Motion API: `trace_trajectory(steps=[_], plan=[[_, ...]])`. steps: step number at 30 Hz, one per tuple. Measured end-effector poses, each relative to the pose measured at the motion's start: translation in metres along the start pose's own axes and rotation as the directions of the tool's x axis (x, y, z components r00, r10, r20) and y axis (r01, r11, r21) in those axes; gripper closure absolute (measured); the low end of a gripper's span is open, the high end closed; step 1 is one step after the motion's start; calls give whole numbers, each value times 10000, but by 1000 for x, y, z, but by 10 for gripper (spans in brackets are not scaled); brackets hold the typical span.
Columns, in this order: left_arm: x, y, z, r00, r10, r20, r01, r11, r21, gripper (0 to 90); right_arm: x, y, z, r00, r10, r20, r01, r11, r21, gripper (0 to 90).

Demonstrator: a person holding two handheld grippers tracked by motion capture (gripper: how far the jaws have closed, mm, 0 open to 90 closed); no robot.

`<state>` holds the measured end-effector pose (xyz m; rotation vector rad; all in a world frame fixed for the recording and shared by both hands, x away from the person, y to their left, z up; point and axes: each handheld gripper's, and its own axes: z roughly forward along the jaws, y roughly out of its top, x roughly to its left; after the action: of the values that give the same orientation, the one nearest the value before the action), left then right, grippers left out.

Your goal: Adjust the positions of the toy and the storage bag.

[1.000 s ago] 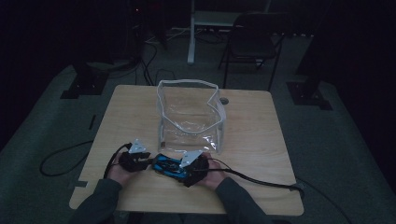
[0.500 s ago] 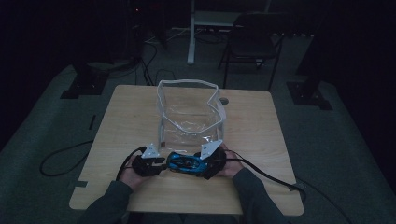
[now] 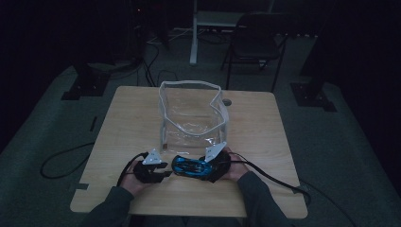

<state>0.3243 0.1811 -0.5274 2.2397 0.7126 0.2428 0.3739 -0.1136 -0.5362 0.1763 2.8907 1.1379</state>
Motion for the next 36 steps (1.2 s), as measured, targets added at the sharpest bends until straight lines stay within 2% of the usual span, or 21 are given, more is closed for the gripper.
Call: trace_trajectory(steps=[2, 3, 5, 6, 9, 10, 11, 14, 18, 20, 23, 24, 27, 28, 29, 30, 31, 32, 34, 35, 36], plan=[[-1, 1, 0, 10000, 40, 34, -40, 10000, -51, 526, 0, 0, -1, 9999, 122, 116, -124, 9997, 191, 219], [-1, 2, 1, 9999, 77, 81, -77, 10000, -59, 520, 1, -3, -3, 9989, 226, 408, -234, 9995, 206, 177], [-2, 3, 2, 9998, 130, 174, -128, 9999, -80, 516, 1, -3, -4, 9984, 210, 523, -221, 9996, 191, 171], [-4, 4, 3, 9996, 208, 213, -206, 9997, -101, 509, 2, -6, -6, 9963, 314, 800, -330, 9993, 178, 148], [-4, 5, 3, 9995, 234, 226, -231, 9996, -156, 504, 2, -8, -10, 9923, 326, 1199, -340, 9994, 97, 149], [-4, 5, 3, 9995, 234, 226, -231, 9996, -156, 504, 2, -8, -10, 9923, 326, 1199, -340, 9994, 97, 149], [-4, 5, 3, 9995, 237, 209, -234, 9996, -162, 502, 2, -8, -12, 9902, 370, 1348, -357, 9993, -120, 179], [-4, 5, 3, 9997, 206, 164, -203, 9996, -182, 497, 3, -10, -13, 9910, 603, 1194, -586, 9981, -178, 183], [-2, 5, 2, 9998, 148, 116, -145, 9996, -225, 491, 5, -14, -19, 9873, 867, 1328, -806, 9955, -506, 187], [0, 5, 1, 10000, 8, 48, -7, 9997, -256, 483, 6, -16, -31, 9787, 1260, 1619, -1114, 9891, -965, 186], [3, 5, 0, 9999, -131, 42, 132, 9995, -288, 479, 7, -18, -39, 9776, 1371, 1596, -1203, 9865, -1107, 221], [4, 5, -1, 9999, -146, 36, 147, 9994, -312, 474, 8, -21, -44, 9723, 1498, 1797, -1326, 9857, -1040, 225], [5, 7, -6, 9996, -268, 62, 271, 9983, -523, 466, 8, -26, -48, 9684, 1642, 1875, -1458, 9834, -1080, 235], [6, 8, -7, 9996, -288, 70, 292, 9979, -582, 466, 8, -29, -51, 9642, 1779, 1969, -1593, 9815, -1064, 242], [7, 9, -8, 9994, -340, 84, 344, 9973, -655, 460, 8, -33, -53, 9591, 1923, 2077, -1744, 9794, -1014, 243], [9, 11, -10, 9991, -391, 145, 401, 9965, -734, 458, 6, -40, -57, 9488, 2183, 2285, -2016, 9749, -942, 284], [9, 11, -10, 9991, -391, 145, 401, 9965, -734, 454, 6, -40, -57, 9488, 2183, 2285, -2016, 9749, -942, 284], [11, 13, -11, 9985, -508, 210, 523, 9952, -827, 452, 3, -49, -60, 9389, 2519, 2347, -2355, 9671, -959, 285], [11, 14, -12, 9980, -583, 250, 603, 9941, -899, 451, 2, -52, -62, 9353, 2643, 2352, -2477, 9639, -978, 286], [12, 16, -13, 9979, -593, 257, 615, 9935, -956, 448, 1, -59, -63, 9250, 2926, 2426, -2760, 9559, -1006, 285], [12, 16, -13, 9979, -593, 257, 615, 9935, -956, 448, 0, -62, -64, 9194, 3070, 2460, -2882, 9512, -1100, 285]])
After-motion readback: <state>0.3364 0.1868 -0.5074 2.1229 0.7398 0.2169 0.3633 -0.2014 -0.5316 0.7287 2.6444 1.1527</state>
